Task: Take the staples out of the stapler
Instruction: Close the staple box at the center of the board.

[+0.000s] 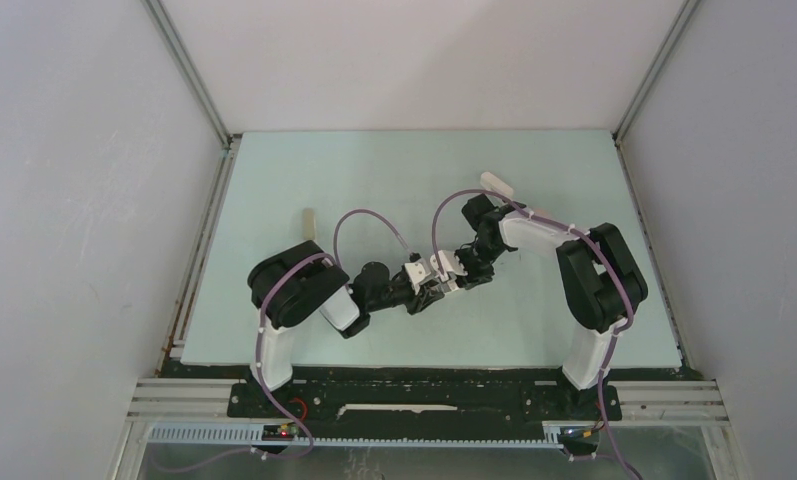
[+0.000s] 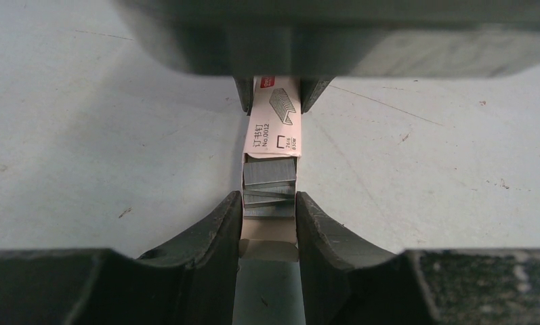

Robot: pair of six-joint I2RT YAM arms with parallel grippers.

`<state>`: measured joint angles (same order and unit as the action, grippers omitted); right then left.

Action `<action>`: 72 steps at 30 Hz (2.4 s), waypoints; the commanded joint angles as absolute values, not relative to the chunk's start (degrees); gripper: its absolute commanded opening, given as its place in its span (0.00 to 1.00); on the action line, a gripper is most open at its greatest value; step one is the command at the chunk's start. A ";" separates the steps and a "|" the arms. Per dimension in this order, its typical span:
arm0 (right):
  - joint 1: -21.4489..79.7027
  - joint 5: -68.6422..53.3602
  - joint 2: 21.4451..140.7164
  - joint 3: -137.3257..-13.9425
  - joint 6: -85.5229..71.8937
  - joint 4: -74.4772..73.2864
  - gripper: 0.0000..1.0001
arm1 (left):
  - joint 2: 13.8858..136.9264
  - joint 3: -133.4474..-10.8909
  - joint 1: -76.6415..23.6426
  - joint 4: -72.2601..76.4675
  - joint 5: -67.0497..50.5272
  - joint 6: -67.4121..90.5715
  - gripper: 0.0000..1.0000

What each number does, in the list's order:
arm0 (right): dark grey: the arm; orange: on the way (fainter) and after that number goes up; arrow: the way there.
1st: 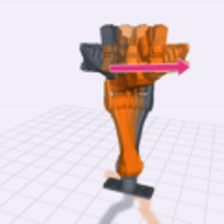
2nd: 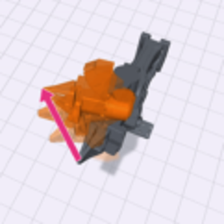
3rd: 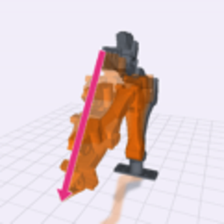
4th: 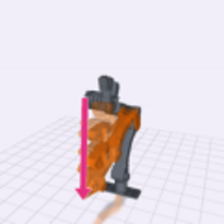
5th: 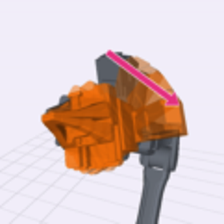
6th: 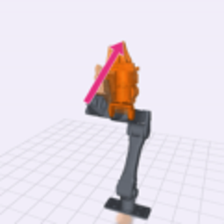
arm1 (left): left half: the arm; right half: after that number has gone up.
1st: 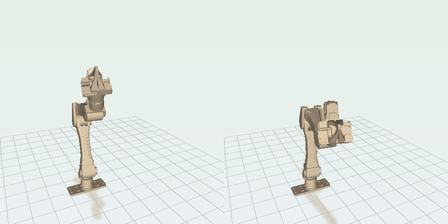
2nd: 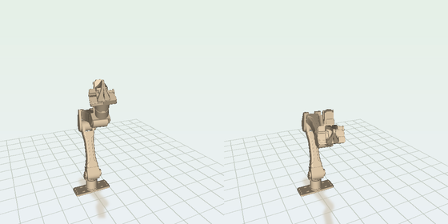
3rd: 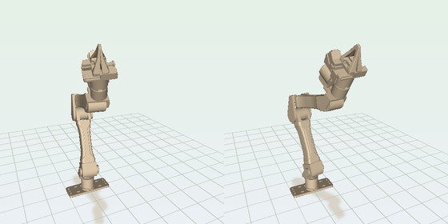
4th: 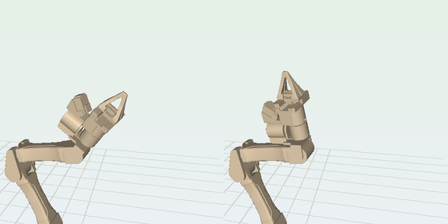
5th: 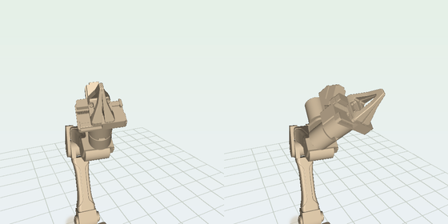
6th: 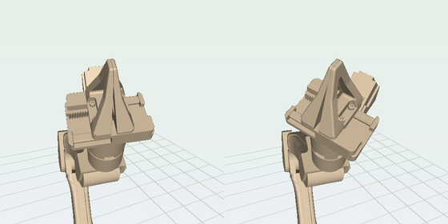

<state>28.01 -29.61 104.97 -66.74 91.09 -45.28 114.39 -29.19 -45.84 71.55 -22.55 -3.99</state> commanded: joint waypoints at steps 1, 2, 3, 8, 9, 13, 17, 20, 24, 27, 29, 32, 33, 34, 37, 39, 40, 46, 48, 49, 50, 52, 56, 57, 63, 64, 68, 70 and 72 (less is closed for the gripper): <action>30.69 -30.89 103.62 -65.94 88.58 -44.80 0.44 | 115.25 -30.47 -47.27 72.56 -22.71 -4.47 0.41; 30.73 -30.88 103.62 -65.92 88.16 -44.48 0.45 | 115.23 -30.56 -47.28 72.40 -22.91 -4.56 0.41; 30.80 -30.88 103.62 -65.97 87.63 -43.97 0.46 | 115.26 -30.58 -47.24 72.20 -23.08 -4.57 0.43; 30.60 -30.61 103.61 -65.98 84.50 -41.70 0.57 | 114.14 -30.16 -47.28 71.22 -23.38 -5.07 0.58; 30.48 -30.59 103.42 -65.95 83.59 -41.08 0.59 | 113.81 -30.01 -47.27 70.99 -23.15 -5.17 0.62; 29.40 -31.36 101.83 -66.06 80.65 -38.86 0.71 | 110.76 -28.76 -47.24 68.94 -20.65 -6.09 0.72; 28.31 -32.63 99.80 -67.18 78.22 -40.56 0.76 | 104.52 -27.83 -46.86 63.83 -17.55 -6.89 0.77; 27.76 -32.74 97.92 -67.44 75.82 -41.83 0.79 | 98.72 -27.63 -46.69 57.76 -15.08 -7.56 0.83; 26.34 -33.86 94.73 -67.43 72.41 -43.35 0.79 | 90.85 -27.05 -46.67 50.29 -11.78 -8.16 0.87; 24.96 -35.09 92.39 -67.42 70.99 -45.32 0.79 | 85.61 -28.05 -46.54 43.64 -9.23 -7.98 0.89; 23.91 -36.39 90.93 -67.35 70.11 -46.85 0.79 | 82.71 -29.09 -46.52 38.88 -7.67 -7.42 0.90; 21.97 -38.81 88.53 -67.38 67.74 -48.19 0.78 | 79.04 -30.52 -46.35 33.18 -5.07 -6.07 0.91; 21.24 -40.08 87.79 -67.35 66.65 -48.43 0.78 | 77.92 -30.92 -46.26 31.47 -4.12 -5.38 0.91; 20.32 -41.40 86.98 -67.42 65.31 -48.58 0.78 | 76.71 -31.23 -46.21 30.04 -3.40 -4.80 0.91; 17.82 -46.15 84.94 -67.36 59.31 -48.12 0.77 | 72.54 -31.05 -46.19 27.95 -0.43 -2.32 0.95; 16.47 -48.48 83.75 -67.32 55.76 -47.64 0.76 | 69.42 -31.11 -46.06 26.21 1.21 -0.68 0.96; 15.87 -49.26 83.11 -67.10 54.26 -47.16 0.76 | 68.04 -31.22 -45.96 25.20 2.41 0.30 0.96; 12.59 -52.06 79.96 -65.12 46.34 -44.08 0.72 | 60.85 -33.47 -44.60 15.92 8.46 10.05 1.00; 11.57 -52.93 78.88 -63.62 42.95 -41.61 0.70 | 59.46 -34.76 -43.77 11.56 12.62 16.43 1.00; 11.04 -53.32 78.38 -62.88 41.38 -40.58 0.70 | 58.73 -35.47 -43.00 9.46 13.42 18.88 1.00; 10.40 -53.50 77.92 -62.18 39.46 -38.77 0.68 | 58.03 -35.70 -42.17 8.24 12.70 20.74 1.00; 9.23 -53.51 77.27 -60.76 35.99 -36.55 0.67 | 56.45 -35.43 -40.79 7.22 10.76 23.83 1.00; 7.10 -53.17 76.42 -58.94 29.26 -32.20 0.66 | 53.78 -34.36 -39.50 5.12 10.12 27.49 1.00; 6.70 -53.24 76.28 -58.51 28.21 -31.39 0.66 | 53.33 -34.02 -39.32 4.51 10.14 28.19 1.00; 6.18 -52.18 74.89 -55.50 24.47 -27.95 0.65 | 51.93 -31.47 -38.81 3.67 10.32 32.38 1.00; 6.16 -51.84 74.73 -54.94 24.13 -27.38 0.64 | 51.93 -31.13 -38.79 3.64 10.29 32.98 1.00; 6.15 -49.60 74.44 -52.75 21.51 -24.12 0.58 | 52.11 -30.07 -38.80 3.69 9.97 35.19 1.00; 6.17 -48.41 74.60 -52.27 20.47 -23.15 0.54 | 52.64 -29.59 -38.85 3.78 9.61 36.12 1.00; 6.16 -47.70 74.46 -52.06 19.70 -22.51 0.52 | 53.25 -29.14 -38.80 3.86 9.65 37.48 1.00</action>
